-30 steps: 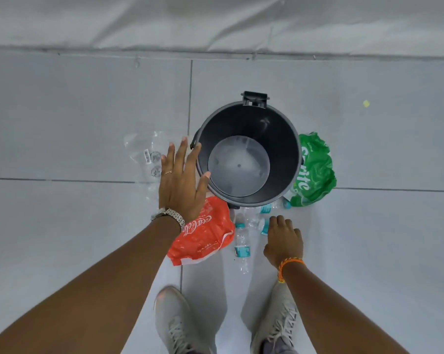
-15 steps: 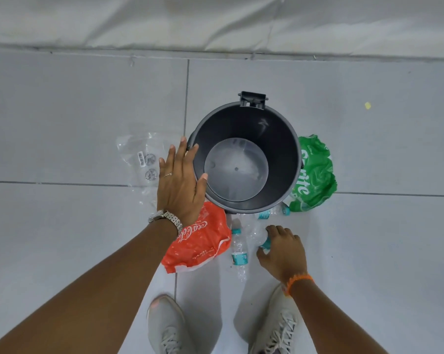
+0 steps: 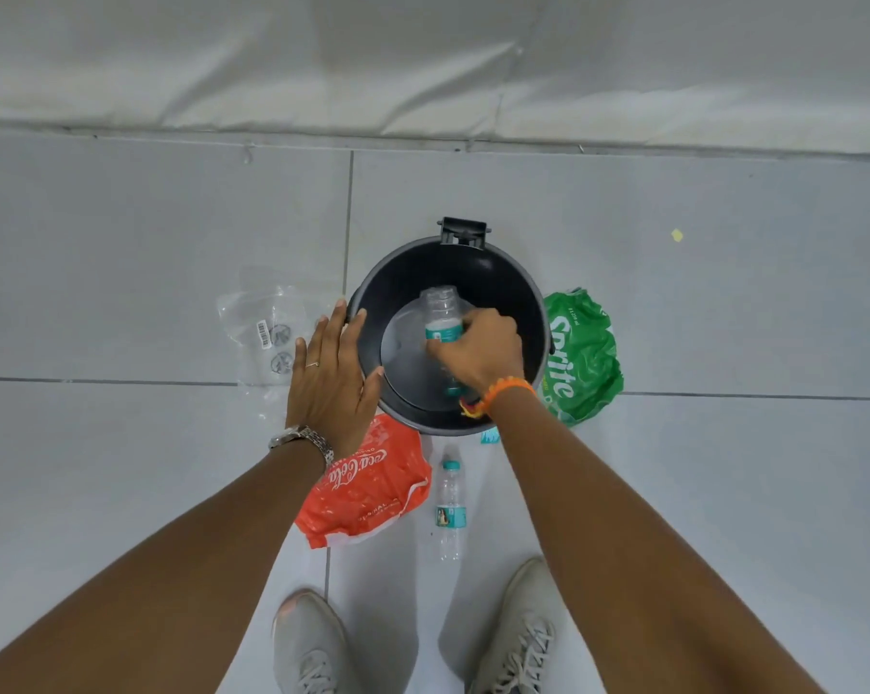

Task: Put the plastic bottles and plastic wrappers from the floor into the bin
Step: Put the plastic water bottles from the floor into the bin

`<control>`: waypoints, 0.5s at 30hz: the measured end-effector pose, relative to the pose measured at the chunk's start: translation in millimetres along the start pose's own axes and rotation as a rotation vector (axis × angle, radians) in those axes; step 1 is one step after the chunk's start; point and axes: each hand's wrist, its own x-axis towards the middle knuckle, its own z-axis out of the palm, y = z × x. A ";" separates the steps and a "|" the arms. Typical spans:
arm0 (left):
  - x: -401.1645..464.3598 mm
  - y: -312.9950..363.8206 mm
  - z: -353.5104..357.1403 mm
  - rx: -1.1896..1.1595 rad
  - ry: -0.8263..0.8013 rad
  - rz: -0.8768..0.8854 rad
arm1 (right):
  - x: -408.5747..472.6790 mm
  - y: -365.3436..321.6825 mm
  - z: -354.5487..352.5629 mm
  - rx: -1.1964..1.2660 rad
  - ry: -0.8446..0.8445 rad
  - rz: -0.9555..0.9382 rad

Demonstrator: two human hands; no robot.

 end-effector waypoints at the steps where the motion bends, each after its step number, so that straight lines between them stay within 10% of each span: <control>1: 0.6 -0.8 1.4 -0.008 0.010 0.003 | 8.6 2.6 10.4 -0.041 -0.047 0.037; 8: 1.7 -5.4 6.2 -0.040 0.054 0.027 | 14.9 13.6 23.0 -0.053 -0.089 -0.033; 15: 2.7 -5.0 8.2 -0.049 0.054 0.014 | -115.2 74.0 -25.3 0.626 0.632 -0.040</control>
